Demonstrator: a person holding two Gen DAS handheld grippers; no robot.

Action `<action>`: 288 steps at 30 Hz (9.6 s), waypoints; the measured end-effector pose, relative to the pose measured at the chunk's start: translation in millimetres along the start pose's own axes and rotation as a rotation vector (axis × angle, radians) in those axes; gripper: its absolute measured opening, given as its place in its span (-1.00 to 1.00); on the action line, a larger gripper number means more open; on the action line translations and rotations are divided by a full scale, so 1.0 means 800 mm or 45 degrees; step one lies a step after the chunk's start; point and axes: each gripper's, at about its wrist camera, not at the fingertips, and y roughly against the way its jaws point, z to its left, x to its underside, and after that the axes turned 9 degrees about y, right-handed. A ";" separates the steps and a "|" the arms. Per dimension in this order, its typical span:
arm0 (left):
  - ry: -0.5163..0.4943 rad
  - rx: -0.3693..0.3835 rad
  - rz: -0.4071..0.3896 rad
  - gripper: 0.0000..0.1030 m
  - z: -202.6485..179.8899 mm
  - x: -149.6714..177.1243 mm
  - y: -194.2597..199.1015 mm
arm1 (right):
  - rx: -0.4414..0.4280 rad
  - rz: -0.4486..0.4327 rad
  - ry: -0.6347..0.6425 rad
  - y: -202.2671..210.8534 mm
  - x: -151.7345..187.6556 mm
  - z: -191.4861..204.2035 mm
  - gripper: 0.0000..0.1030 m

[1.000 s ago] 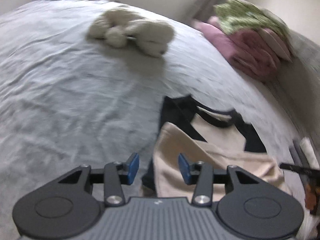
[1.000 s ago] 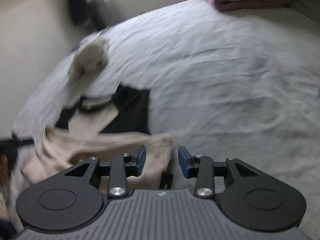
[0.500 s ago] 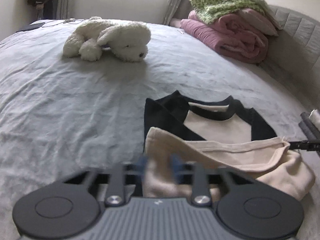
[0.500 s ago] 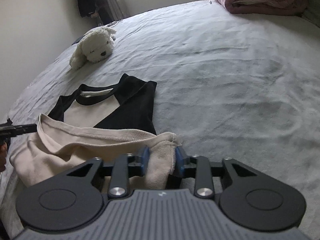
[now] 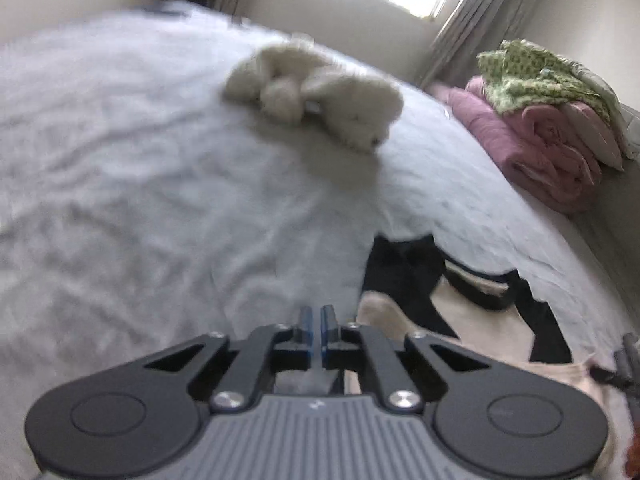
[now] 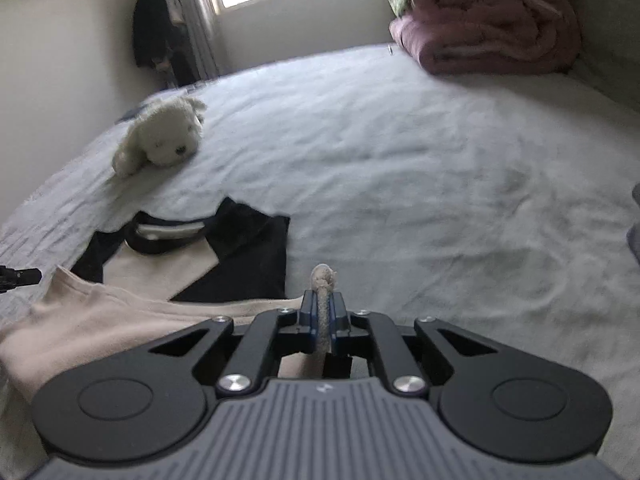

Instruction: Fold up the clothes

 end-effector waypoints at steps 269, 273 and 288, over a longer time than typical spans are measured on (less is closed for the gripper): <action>-0.460 -0.048 -0.130 -0.49 -0.097 0.191 0.069 | -0.215 0.036 0.420 0.043 0.067 0.167 -0.56; -0.417 -0.062 -0.137 -0.49 -0.091 0.185 0.070 | -0.218 0.040 0.364 0.046 0.065 0.149 -0.58; -0.432 -0.178 -0.198 -0.49 -0.067 0.180 0.076 | -0.132 0.030 0.338 0.063 0.070 0.128 -0.43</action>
